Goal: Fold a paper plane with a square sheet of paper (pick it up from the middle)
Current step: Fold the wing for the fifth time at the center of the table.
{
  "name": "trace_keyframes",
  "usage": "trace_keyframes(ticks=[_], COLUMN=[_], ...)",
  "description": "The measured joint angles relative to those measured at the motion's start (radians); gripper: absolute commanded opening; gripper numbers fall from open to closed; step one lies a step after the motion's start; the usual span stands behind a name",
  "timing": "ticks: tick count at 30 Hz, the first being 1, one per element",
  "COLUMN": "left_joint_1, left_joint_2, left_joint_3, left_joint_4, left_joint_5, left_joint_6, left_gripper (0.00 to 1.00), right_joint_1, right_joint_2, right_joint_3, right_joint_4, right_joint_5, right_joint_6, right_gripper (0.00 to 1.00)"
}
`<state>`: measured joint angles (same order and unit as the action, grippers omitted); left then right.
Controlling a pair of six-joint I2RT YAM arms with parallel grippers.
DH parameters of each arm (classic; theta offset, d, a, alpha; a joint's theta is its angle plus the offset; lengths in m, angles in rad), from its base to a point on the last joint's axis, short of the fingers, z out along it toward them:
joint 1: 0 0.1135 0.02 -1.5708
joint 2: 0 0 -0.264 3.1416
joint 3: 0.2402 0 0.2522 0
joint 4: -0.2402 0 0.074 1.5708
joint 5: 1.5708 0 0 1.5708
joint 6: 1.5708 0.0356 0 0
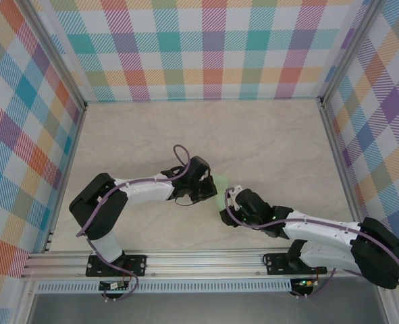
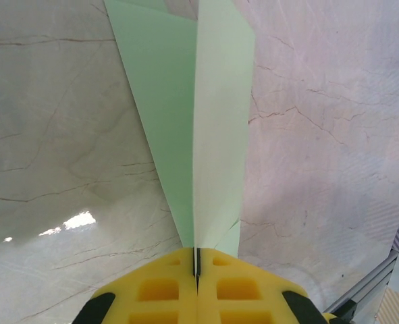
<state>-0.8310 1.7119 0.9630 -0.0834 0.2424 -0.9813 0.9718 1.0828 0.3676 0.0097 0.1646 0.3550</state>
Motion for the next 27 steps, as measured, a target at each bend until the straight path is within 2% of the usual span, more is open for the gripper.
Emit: trace_keyframes(ticks=[5,13,20,27], left_joint_1=[0.000,0.000,0.000,0.000], left_joint_2=[0.000,0.000,0.000,0.000], left_joint_3=[0.001,0.002,0.003,0.003], left_joint_4=[0.001,0.001,0.000,0.001], left_joint_5=[0.003,0.011,0.011,0.011], left_joint_6=[-0.003,-0.003,-0.003,-0.003], left_gripper=[0.00,0.00,0.00,0.00], right_joint_1=[0.084,0.150,0.162,0.162], right_joint_2=[0.030,0.166,0.235,0.259], right_joint_3=[-0.021,-0.022,-0.022,-0.022], right_joint_4=[0.104,0.232,0.288,0.312], right_joint_5=[0.139,0.266,0.358,0.396], right_joint_6=[-0.111,-0.251,-0.306,-0.319], right_gripper=[0.41,0.41,0.37,0.32])
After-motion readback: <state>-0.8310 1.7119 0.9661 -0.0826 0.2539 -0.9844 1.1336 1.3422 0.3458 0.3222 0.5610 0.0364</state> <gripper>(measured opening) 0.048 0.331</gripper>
